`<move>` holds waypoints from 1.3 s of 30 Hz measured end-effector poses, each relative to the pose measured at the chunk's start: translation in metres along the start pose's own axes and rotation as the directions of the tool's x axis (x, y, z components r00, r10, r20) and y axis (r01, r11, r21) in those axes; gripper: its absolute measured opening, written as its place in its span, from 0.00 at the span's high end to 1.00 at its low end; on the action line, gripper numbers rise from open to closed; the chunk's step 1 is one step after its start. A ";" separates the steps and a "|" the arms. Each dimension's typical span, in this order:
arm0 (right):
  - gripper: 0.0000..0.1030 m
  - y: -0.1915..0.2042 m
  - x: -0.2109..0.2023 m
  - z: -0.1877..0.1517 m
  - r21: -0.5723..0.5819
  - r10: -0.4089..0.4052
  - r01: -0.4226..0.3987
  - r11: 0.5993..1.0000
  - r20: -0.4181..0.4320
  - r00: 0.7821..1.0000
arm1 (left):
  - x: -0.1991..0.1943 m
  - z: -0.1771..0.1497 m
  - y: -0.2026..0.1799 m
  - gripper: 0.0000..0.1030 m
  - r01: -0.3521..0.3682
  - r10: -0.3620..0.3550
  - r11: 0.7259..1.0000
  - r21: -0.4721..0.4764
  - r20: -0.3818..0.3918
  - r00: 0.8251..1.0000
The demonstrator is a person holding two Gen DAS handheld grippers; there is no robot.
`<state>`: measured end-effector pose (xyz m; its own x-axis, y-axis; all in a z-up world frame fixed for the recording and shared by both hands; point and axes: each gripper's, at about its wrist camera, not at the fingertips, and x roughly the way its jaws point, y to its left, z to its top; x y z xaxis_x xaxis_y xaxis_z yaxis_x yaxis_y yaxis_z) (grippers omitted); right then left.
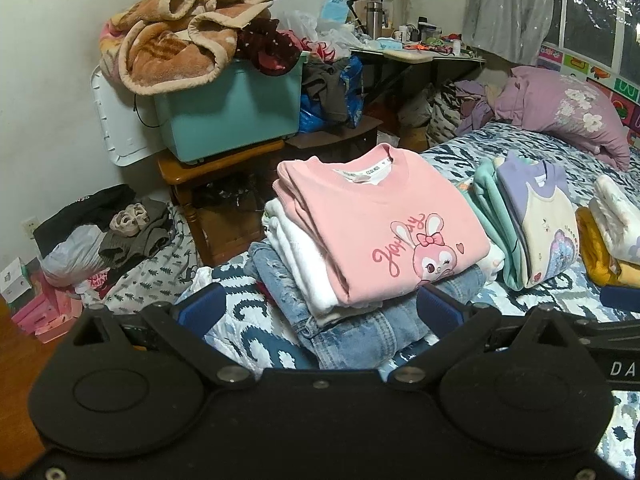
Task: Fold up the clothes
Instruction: 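Move both tools toward the pink bunny sweatshirt on the jeans stack, then grasp the pink sweatshirt's shoulder with the left gripper and lift it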
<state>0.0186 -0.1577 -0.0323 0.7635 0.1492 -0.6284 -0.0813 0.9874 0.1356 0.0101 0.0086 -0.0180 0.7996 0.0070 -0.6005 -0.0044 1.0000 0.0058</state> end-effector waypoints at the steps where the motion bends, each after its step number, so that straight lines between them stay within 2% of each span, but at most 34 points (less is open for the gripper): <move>1: 0.00 0.000 0.000 0.000 0.001 0.000 0.000 1.000 0.000 1.000 | 0.000 0.000 0.000 0.00 0.000 0.000 1.000 0.000 0.000 1.000; 27: 0.00 -0.001 0.004 -0.003 0.008 -0.001 0.002 1.000 -0.010 1.000 | 0.012 0.002 0.003 0.00 0.010 -0.010 1.000 -0.015 0.005 1.000; 33: 0.00 -0.008 0.008 -0.003 0.020 -0.013 0.013 1.000 -0.011 1.000 | 0.038 0.014 0.011 0.01 0.065 -0.064 0.996 -0.067 0.021 0.998; 39: 0.00 -0.017 0.013 -0.004 0.032 -0.012 0.012 0.999 -0.011 1.000 | 0.059 0.022 0.018 0.01 0.147 -0.142 0.980 -0.135 0.045 0.989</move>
<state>0.0275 -0.1727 -0.0453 0.7571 0.1380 -0.6386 -0.0512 0.9870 0.1526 0.0701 0.0271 -0.0358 0.8183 -0.1349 -0.5588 0.0317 0.9812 -0.1905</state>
